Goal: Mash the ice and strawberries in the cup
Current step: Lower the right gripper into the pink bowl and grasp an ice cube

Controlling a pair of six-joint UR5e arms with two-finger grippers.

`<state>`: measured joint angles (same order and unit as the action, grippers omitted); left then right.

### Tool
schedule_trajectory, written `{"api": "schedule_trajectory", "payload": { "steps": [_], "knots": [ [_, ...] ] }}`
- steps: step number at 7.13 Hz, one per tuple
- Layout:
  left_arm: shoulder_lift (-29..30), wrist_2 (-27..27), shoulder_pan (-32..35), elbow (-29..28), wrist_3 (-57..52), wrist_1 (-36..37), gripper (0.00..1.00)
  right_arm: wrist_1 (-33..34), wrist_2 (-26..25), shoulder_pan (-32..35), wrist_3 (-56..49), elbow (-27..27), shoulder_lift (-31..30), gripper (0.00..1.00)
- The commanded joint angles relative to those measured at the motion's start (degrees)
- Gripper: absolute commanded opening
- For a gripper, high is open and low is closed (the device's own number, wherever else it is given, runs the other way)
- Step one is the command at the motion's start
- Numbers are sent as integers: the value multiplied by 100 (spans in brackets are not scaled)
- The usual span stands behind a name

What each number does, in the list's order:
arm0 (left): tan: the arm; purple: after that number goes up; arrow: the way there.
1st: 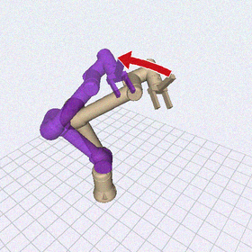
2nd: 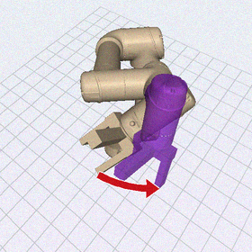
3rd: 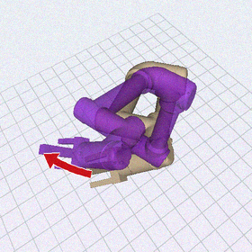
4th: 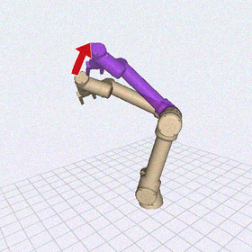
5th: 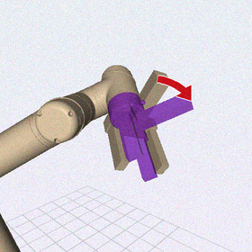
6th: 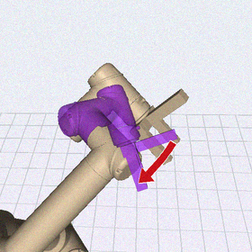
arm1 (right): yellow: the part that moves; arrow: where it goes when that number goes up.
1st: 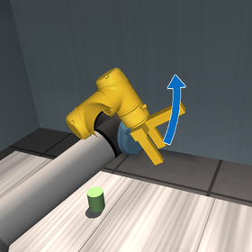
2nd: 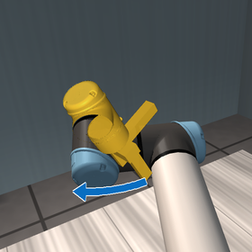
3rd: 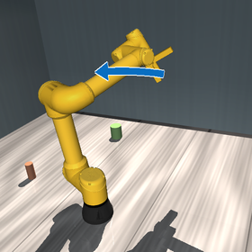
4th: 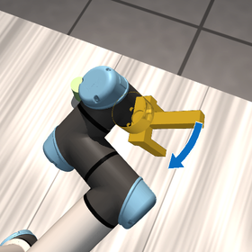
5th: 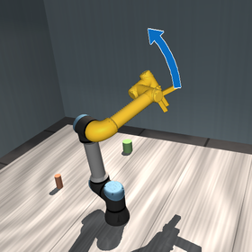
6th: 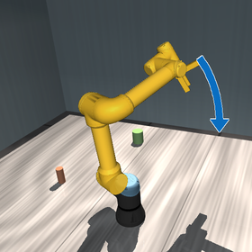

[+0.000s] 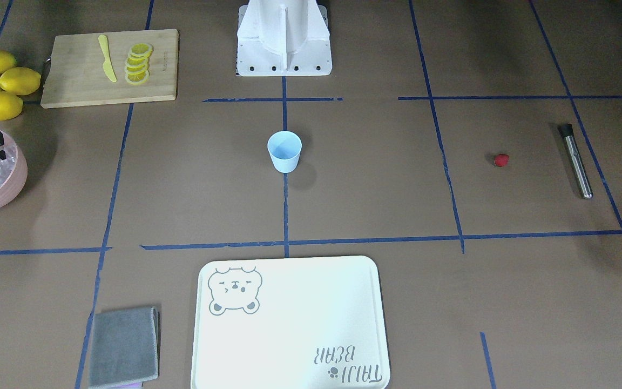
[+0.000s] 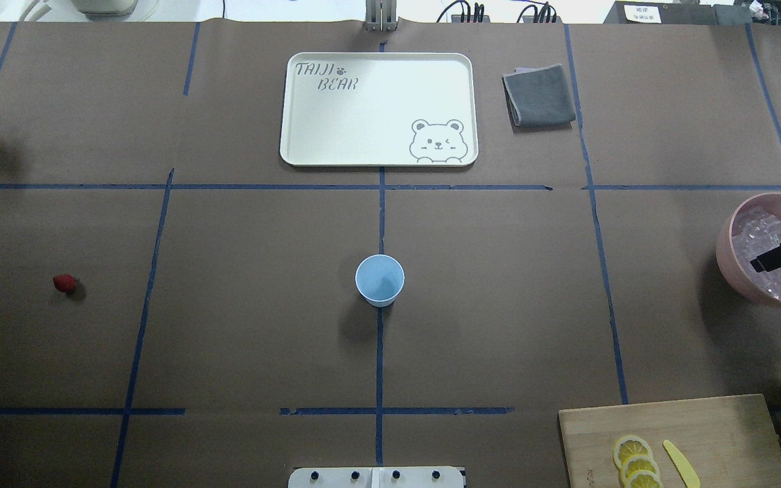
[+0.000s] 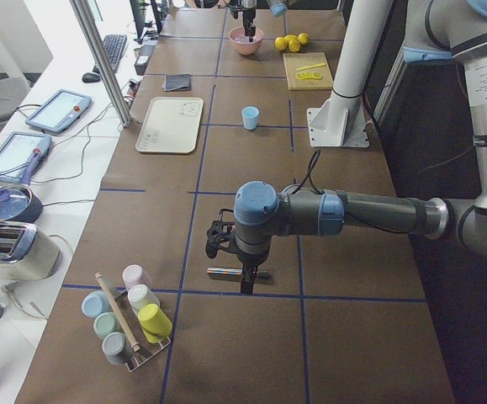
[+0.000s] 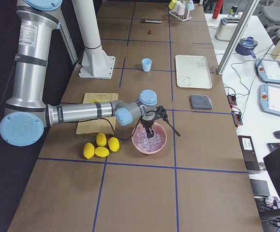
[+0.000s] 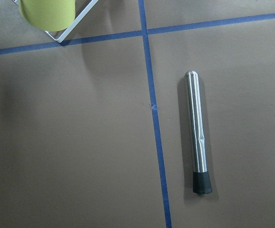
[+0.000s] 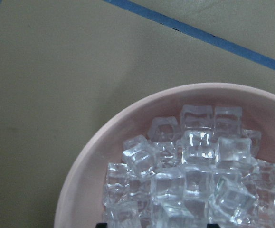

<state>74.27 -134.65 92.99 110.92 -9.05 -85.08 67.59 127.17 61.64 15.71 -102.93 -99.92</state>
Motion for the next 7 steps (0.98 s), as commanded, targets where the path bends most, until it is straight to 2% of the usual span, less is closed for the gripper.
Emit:
{"api": "schedule_trajectory", "payload": {
  "steps": [1, 3, 4, 5, 7],
  "knots": [
    [0, 0, 0, 0, 0, 0, 100, 0, -8, -38, 2, 80, 17, 69],
    [0, 0, 0, 0, 0, 0, 100, -9, -34, -64, 2, 150, 17, 61],
    [0, 0, 0, 0, 0, -9, 100, -9, -35, -55, 2, 150, 34, 40],
    [0, 0, 0, 0, 0, 0, 100, -9, -26, -64, 19, 142, 52, 24],
    [0, 0, 0, 0, 0, 0, 100, -18, 9, -47, 11, 124, 61, 6]
  ]
}}
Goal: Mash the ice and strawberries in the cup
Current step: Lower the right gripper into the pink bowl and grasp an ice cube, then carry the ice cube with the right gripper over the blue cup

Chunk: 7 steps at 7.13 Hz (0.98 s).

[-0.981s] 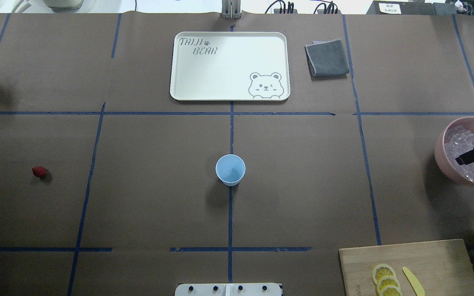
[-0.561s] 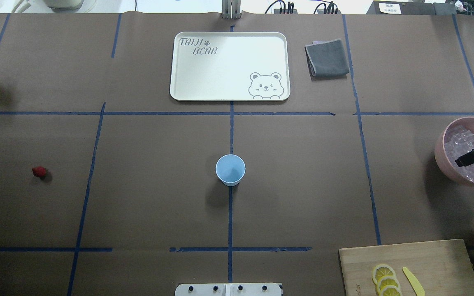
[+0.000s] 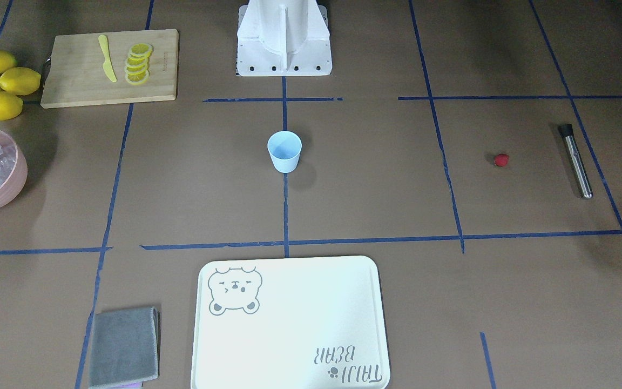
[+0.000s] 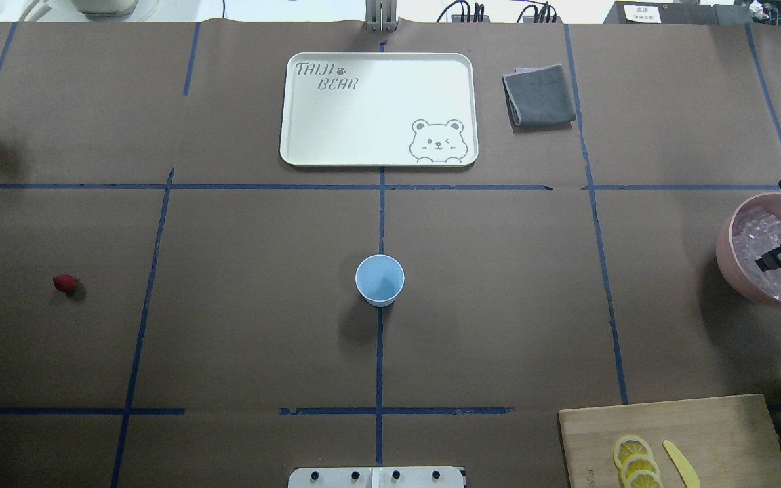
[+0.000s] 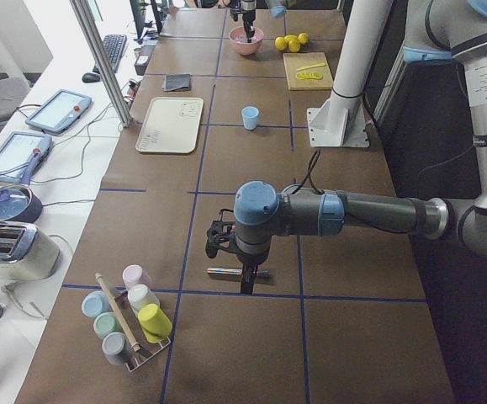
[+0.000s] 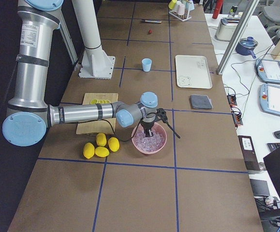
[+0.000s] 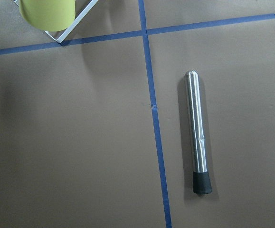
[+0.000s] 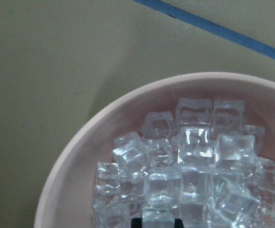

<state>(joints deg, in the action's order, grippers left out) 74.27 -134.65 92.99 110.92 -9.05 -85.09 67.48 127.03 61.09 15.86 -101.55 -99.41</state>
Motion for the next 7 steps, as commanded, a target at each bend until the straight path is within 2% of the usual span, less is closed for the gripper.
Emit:
{"api": "schedule_trajectory", "payload": {
  "steps": [1, 2, 3, 4, 5, 7],
  "knots": [
    [0, 0, 0, 0, 0, -8, 100, 2, 59, 17, -4, -92, 9, 4],
    [0, 0, 0, 0, 0, -8, 100, 98, 94, 156, 4, -363, 9, 4],
    [0, -9, 0, 0, 0, -8, 100, 595, 120, 236, 39, -792, 62, 4],
    [0, -9, 0, 9, 0, -8, 100, 1496, 112, 263, 74, -1162, 558, 5],
    [0, -9, 0, 9, 0, -17, 100, 2079, 77, 202, 553, -1278, 1129, 4],
    [0, -9, 0, 61, -9, -43, 100, 2102, -37, -419, 1818, -1280, 1938, 4]
  ]
}}
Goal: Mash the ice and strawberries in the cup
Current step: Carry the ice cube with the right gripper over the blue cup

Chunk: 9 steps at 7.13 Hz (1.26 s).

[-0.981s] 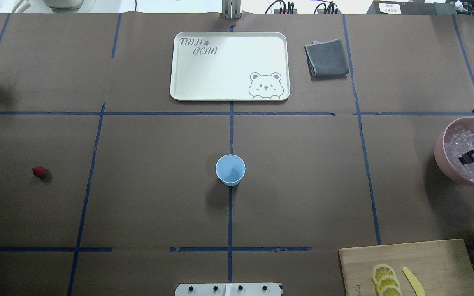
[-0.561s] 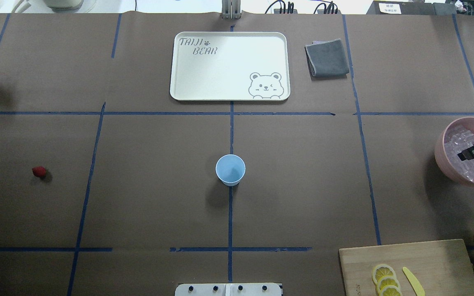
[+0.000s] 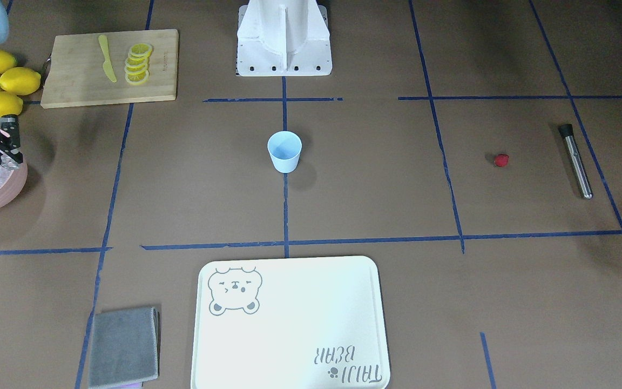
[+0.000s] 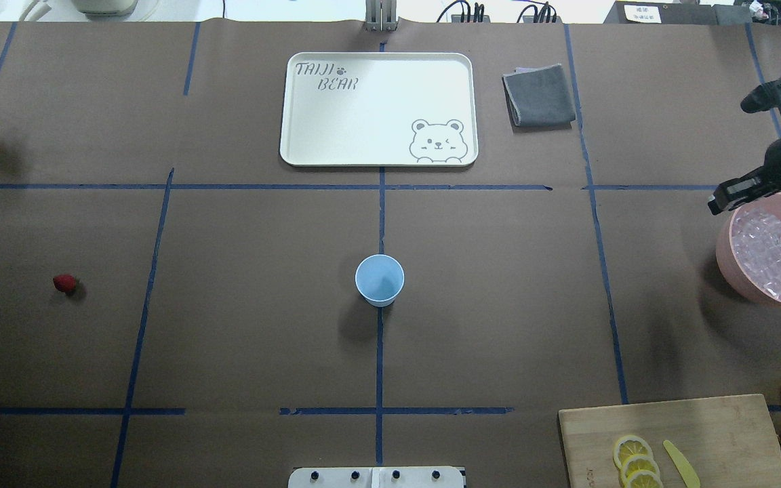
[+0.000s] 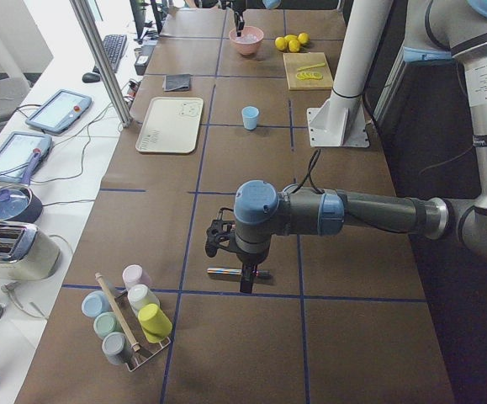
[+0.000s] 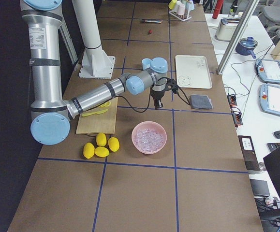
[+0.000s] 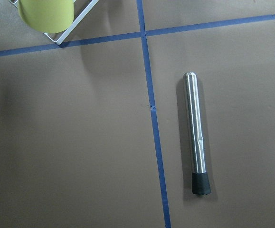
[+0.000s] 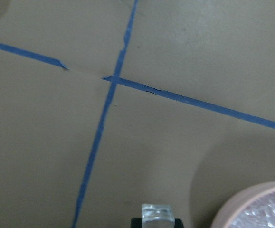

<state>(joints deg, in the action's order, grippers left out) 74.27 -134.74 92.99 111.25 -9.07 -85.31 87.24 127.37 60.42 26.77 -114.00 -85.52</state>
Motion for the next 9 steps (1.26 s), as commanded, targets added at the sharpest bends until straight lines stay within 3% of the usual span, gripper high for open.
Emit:
{"api": "schedule_trajectory", "payload": {
  "steps": [1, 3, 5, 6, 7, 9],
  "knots": [
    [0, 0, 0, 45, 2, -29, 100, 161, -481, -1052, 1569, -8, 1059, 5],
    [0, 0, 0, 46, 2, -21, 100, 388, -1518, -2214, 3153, 289, 2148, 5],
    [0, 9, 0, 37, 2, -3, 100, 1186, -2116, -2831, 3938, 492, 3177, 5],
    [0, 0, 0, 37, 2, 6, 100, 1251, -2415, -3147, 4281, 763, 3565, 6],
    [0, 0, 0, 37, 2, 6, 100, 1251, -2645, -3403, 4528, 1131, 3926, 6],
    [0, 0, 0, 37, 2, 6, 100, 1243, -2822, -3598, 4610, 1424, 4079, 8]
  ]
}}
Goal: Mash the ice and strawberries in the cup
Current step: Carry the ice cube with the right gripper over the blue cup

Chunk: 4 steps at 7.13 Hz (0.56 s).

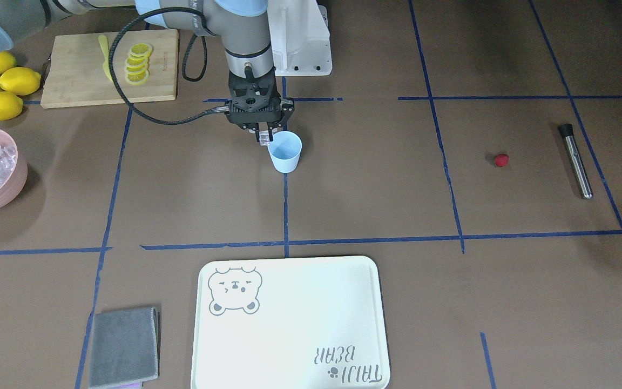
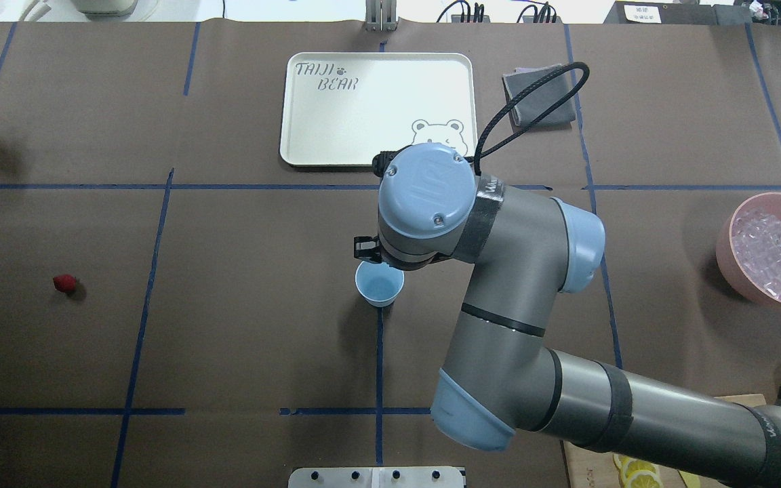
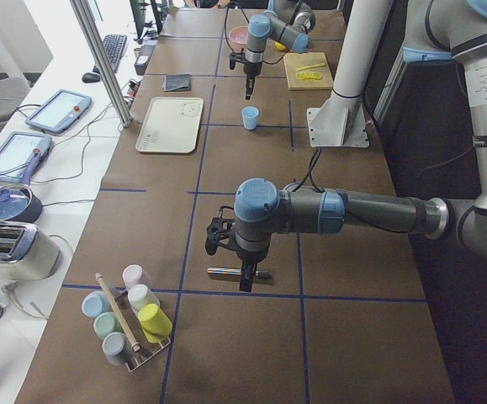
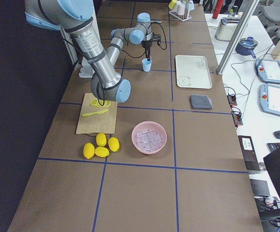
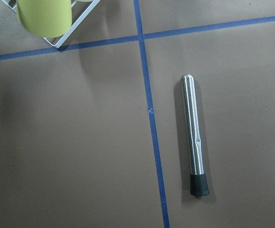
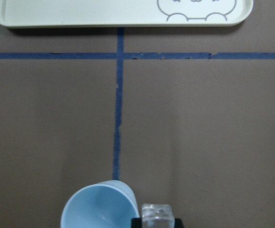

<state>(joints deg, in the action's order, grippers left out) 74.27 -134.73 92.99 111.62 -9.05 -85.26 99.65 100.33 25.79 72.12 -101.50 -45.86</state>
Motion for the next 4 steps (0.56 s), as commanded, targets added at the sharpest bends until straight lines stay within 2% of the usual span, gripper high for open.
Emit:
{"api": "schedule_trajectory", "payload": {
  "steps": [1, 3, 4],
  "knots": [
    [0, 0, 0, 0, 0, 1, 100, -7, -145, -153, 74, 288, 208, 9],
    [0, 0, 0, 0, -9, 1, 100, -16, -155, -214, 82, 561, 385, 15],
    [0, 0, 0, 0, -9, -8, 100, -33, -163, -241, 74, 605, 368, 73]
  ]
}}
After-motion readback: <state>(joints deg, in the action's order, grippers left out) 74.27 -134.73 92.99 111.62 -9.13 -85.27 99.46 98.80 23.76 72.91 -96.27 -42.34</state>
